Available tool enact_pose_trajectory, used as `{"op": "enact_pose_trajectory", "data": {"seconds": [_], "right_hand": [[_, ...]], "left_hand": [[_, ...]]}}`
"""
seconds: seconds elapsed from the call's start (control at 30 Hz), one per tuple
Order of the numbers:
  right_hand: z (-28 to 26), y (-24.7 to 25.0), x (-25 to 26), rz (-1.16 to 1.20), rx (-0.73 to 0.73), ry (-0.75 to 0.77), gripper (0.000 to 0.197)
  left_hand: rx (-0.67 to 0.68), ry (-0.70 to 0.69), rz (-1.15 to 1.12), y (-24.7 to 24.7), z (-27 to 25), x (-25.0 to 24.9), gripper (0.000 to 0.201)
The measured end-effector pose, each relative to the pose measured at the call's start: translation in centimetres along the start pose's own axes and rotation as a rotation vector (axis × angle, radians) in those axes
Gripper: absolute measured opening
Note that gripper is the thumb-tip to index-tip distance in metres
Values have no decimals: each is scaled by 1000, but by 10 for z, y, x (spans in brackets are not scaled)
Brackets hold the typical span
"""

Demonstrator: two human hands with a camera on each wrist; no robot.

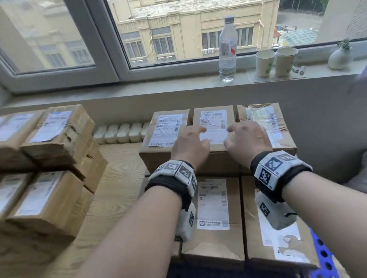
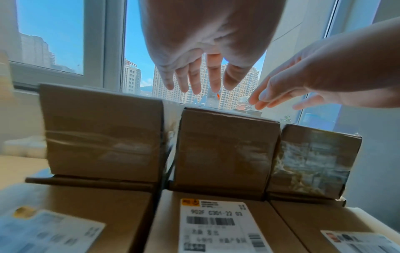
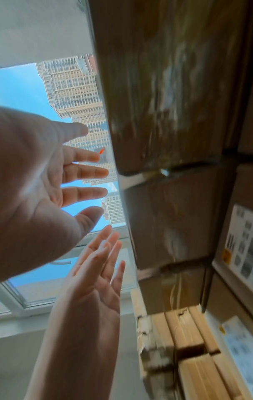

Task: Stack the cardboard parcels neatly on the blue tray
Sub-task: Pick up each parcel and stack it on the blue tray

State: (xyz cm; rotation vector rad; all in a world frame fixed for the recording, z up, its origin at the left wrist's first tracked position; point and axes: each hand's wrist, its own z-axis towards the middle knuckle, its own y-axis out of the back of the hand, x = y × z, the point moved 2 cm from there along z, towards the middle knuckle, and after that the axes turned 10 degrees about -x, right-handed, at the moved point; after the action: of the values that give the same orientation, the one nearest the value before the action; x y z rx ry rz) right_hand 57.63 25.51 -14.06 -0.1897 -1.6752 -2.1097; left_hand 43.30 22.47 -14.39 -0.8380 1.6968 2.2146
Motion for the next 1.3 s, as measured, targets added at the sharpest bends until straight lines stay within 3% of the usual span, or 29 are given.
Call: {"op": "enact_pose_trajectory", "data": {"seconds": [0.3, 0.93, 1.3], "right_hand": [[-30, -8, 79, 2, 43, 102, 34], [-173, -83, 379, 36, 163, 298, 39], [-192, -114, 509, 197, 176, 371, 31]], "left_hand": [[-94, 105, 19, 74, -36, 61, 40], [-188, 242, 53, 278, -161, 303, 38], [-344, 435, -75, 348, -170, 409, 33]]}}
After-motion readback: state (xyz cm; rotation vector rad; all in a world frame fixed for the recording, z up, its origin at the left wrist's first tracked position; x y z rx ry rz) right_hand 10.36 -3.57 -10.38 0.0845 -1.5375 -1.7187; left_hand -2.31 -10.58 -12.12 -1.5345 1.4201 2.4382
